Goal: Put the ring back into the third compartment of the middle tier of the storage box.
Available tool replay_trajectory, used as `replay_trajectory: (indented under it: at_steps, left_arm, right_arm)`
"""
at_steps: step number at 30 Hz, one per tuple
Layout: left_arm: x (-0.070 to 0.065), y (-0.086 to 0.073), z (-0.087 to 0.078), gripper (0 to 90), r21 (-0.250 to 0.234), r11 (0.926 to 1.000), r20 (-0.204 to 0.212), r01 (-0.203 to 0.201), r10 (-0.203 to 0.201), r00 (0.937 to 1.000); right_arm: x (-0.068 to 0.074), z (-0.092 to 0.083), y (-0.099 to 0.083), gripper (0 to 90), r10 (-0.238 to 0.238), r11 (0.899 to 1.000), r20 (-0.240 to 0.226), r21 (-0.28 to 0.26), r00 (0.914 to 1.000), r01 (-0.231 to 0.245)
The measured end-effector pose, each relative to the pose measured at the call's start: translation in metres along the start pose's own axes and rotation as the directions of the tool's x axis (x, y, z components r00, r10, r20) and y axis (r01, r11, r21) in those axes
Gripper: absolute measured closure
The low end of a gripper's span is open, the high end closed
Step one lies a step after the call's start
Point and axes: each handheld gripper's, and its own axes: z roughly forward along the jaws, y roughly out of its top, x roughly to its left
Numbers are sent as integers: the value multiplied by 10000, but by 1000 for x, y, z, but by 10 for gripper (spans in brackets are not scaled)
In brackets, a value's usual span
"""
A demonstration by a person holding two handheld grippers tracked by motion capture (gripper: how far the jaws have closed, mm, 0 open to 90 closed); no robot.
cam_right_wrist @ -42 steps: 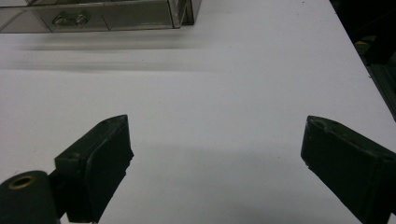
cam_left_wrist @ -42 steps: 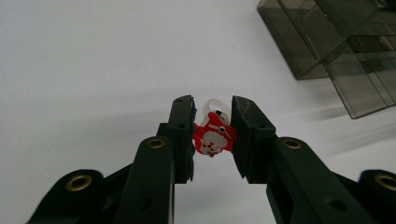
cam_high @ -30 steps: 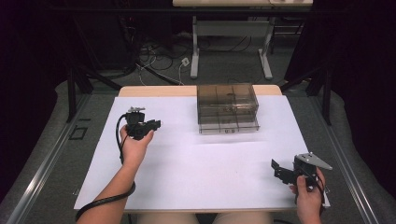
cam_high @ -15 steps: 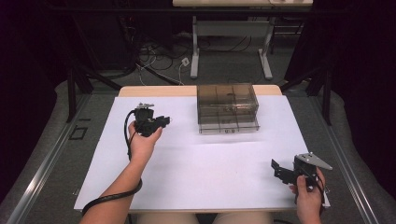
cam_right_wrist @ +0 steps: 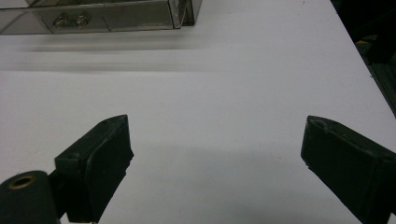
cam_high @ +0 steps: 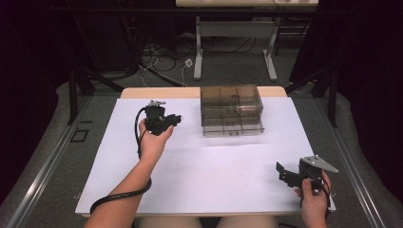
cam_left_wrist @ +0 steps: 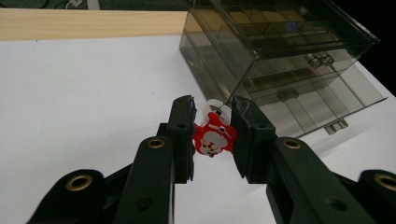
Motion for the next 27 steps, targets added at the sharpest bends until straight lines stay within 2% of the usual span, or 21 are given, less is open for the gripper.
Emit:
replay_trajectory:
  at_steps: [9,13,16,19,22,23,27]
  left_arm:
    - [-19,10,8,699,-201,9997,298,-150,156,9994]
    - [-26,12,12,700,-208,9995,370,-218,226,9991]
    - [-30,13,14,700,-171,9995,441,-257,265,9987]
    - [-38,16,20,700,-171,9994,530,-304,312,9981]
    - [-41,17,22,700,-200,9993,562,-332,342,9978]
    - [-45,19,24,700,-173,9990,612,-419,429,9972]
    - [-53,21,28,700,-206,9985,698,-516,529,9962]
  right_arm:
    - [-1,0,0,83,-42,9999,-44,-101,10000,41]
    - [0,-1,1,83,72,10000,-59,-38,10000,-72]
    - [-1,-1,1,83,-19,9999,-42,-106,10000,19]
    - [0,-2,1,83,170,9999,-31,-11,9999,-170]
    - [-2,-1,1,83,71,9998,-69,-178,10000,-73]
    - [-1,-1,1,83,203,9997,-93,-135,9998,-204]
    - [-2,-1,1,83,60,9998,-54,-209,10000,-61]
